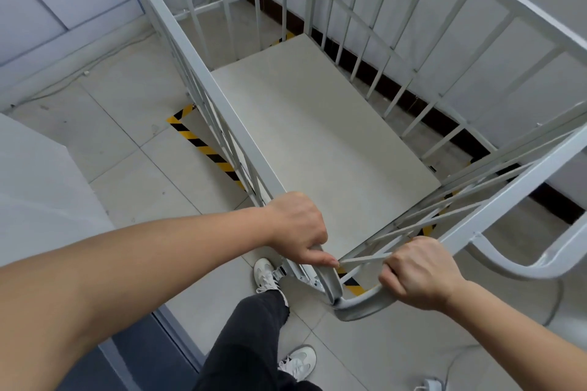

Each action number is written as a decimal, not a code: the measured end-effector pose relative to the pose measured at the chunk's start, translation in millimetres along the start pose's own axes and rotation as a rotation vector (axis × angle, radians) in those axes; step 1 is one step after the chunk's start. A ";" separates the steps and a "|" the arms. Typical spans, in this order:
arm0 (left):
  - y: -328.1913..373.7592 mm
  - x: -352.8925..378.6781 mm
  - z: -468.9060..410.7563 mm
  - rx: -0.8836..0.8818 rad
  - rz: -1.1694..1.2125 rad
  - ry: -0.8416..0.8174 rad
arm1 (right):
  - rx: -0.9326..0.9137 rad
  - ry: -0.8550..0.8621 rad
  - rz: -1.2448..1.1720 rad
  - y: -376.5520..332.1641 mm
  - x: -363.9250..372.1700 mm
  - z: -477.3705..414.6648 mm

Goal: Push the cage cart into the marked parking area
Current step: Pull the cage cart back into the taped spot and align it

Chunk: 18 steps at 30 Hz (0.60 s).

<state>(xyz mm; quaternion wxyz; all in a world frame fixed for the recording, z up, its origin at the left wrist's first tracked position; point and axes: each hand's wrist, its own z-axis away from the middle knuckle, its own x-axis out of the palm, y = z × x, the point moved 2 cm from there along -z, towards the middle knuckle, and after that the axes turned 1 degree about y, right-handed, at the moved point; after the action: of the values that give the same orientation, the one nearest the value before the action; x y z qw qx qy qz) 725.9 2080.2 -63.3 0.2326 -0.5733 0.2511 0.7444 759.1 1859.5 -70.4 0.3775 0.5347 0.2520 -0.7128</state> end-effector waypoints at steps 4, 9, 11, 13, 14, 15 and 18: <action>2.1 -2.0 0.4 -0.029 -0.017 0.000 | 0.009 -0.013 -0.001 0.2 1.8 1.8; 4.5 -3.5 0.2 -0.056 -0.028 -0.012 | 0.004 -0.023 0.006 -0.6 1.4 2.1; 4.2 -3.4 0.7 -0.059 -0.033 -0.013 | -0.004 -0.021 0.011 -0.6 0.6 1.8; 4.1 -3.1 1.3 -0.060 -0.037 -0.021 | -0.006 -0.012 0.022 -1.4 0.5 1.6; 4.1 -2.7 1.3 -0.057 -0.039 -0.025 | -0.005 -0.007 0.025 -1.4 0.8 1.6; 4.2 -2.1 1.2 -0.052 -0.040 -0.027 | -0.002 -0.005 0.025 -1.4 0.9 1.7; 3.8 -0.1 0.8 -0.046 -0.035 -0.038 | 0.005 -0.012 0.014 -1.7 2.3 2.0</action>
<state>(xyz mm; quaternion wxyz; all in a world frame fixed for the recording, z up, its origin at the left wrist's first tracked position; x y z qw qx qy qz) 722.9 2077.8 -62.6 0.2372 -0.5684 0.2193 0.7567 756.3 1858.4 -72.1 0.3826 0.5334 0.2440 -0.7138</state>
